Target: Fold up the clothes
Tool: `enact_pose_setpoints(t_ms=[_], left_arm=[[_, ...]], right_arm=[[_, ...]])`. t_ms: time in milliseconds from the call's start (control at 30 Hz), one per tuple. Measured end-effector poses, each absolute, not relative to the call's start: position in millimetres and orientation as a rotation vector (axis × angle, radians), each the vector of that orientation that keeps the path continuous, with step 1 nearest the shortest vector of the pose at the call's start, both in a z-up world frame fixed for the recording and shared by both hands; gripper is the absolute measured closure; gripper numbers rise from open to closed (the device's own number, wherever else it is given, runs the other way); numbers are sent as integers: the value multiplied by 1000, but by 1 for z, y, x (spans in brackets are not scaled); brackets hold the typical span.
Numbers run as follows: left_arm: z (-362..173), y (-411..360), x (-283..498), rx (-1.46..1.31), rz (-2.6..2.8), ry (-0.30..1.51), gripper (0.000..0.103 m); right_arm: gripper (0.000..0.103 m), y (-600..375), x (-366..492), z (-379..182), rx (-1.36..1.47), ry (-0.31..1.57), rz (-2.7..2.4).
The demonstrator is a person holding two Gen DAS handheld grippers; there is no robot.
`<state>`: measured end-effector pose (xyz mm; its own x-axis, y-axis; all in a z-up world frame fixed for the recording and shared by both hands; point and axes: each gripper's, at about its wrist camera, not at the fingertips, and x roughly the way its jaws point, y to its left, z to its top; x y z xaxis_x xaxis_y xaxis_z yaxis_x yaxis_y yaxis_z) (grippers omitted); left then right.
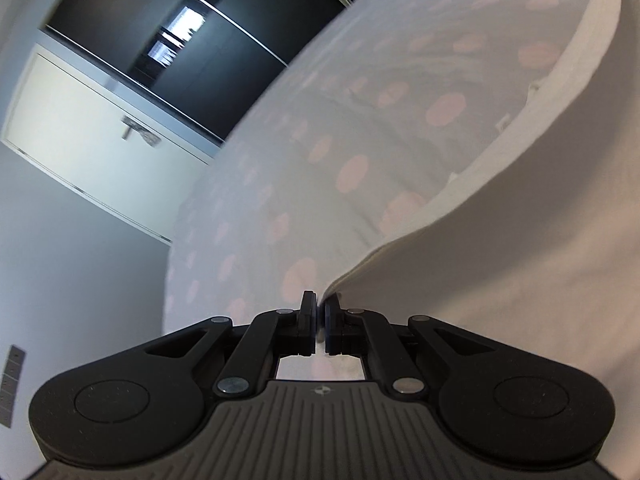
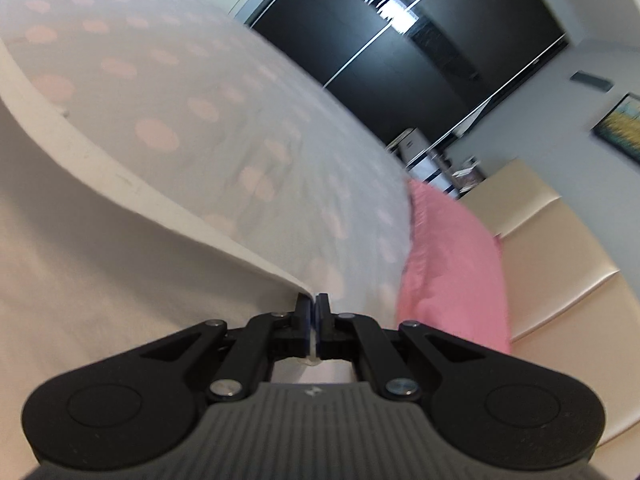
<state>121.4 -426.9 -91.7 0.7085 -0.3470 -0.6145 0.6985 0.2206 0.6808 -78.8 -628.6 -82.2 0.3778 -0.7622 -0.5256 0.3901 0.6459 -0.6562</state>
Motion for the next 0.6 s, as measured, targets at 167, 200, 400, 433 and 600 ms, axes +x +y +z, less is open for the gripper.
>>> enact_pose_setpoints(t_ms=[167,200,400,433,600], left_arm=[[-140,-451,147,1182,-759,426,101],[-147,-454,151,1187,-763,437,101],[-165,-462,163,1158,-747,449,101],[-164,-463,165,1146,-744,457,101],[-164,-463,167,1148,-705,469,84]], right_arm=[[102,-663,-48,-135,-433,978,-754],[102,-667,-43,-142,-422,984,-749],[102,-688,-24,-159,-367,968,-767],[102,-692,-21,-160,-358,965,-773],[90,-706,-17,-164,-273,975,-795]])
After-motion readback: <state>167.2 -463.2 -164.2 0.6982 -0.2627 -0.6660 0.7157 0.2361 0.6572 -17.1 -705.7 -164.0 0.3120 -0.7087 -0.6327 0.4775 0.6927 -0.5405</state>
